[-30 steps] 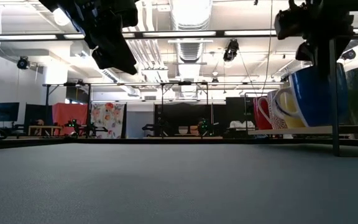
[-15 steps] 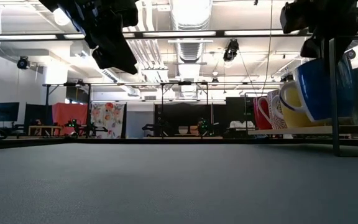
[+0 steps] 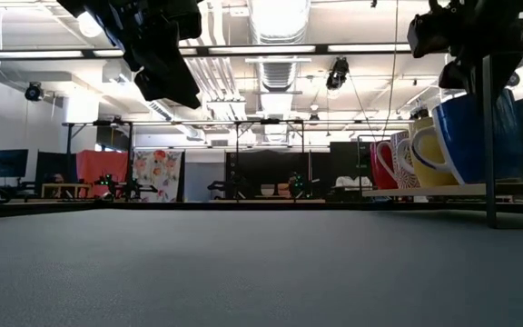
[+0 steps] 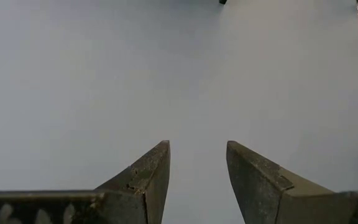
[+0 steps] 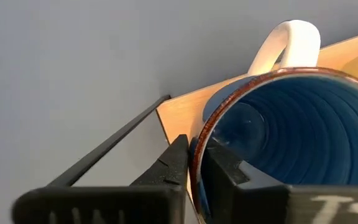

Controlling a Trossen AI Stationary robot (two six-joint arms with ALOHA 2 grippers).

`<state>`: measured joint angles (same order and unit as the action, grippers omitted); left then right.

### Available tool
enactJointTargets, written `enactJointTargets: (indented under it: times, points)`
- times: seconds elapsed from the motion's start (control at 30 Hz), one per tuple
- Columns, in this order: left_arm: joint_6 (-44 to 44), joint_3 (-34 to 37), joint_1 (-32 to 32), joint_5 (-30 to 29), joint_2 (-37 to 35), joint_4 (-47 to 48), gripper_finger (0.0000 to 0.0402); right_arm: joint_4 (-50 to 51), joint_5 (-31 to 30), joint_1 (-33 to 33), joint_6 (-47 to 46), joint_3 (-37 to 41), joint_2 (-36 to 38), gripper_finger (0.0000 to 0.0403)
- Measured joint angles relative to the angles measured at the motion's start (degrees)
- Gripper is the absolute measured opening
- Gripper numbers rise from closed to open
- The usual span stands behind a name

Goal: Place coffee mugs
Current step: Put the blue mug on the shelf, then return to Home Position

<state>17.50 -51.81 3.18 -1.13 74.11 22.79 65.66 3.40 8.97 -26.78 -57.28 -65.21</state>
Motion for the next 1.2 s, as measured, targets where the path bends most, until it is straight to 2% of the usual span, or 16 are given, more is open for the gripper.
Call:
enactJointTargets:
  times: [0.23,0.4,0.8,0.97,1.2]
  points:
    - [0.0,0.0,0.0,0.0,0.0,0.0,0.0141,0.9,-0.8,0.0,0.0,-0.3,0.0,0.0088]
    - [0.0,0.0,0.0,0.0,0.0,0.0,0.0141,2.5,-0.1,0.0,-0.1,-3.4,-0.1,0.0107]
    - [-2.3,0.0,0.0,0.0,-0.1,0.7,0.0141,2.9,-1.5,0.1,2.5,-11.4,0.0,0.0089]
    - [-3.2,0.0,0.0,0.0,-0.4,2.1,0.0141,-0.5,-3.7,0.0,10.0,-11.2,1.3,0.0078]
    - [-2.8,0.0,0.0,0.0,-2.6,2.1,0.0141,-2.2,-4.1,0.0,14.0,-9.8,5.4,0.0073]
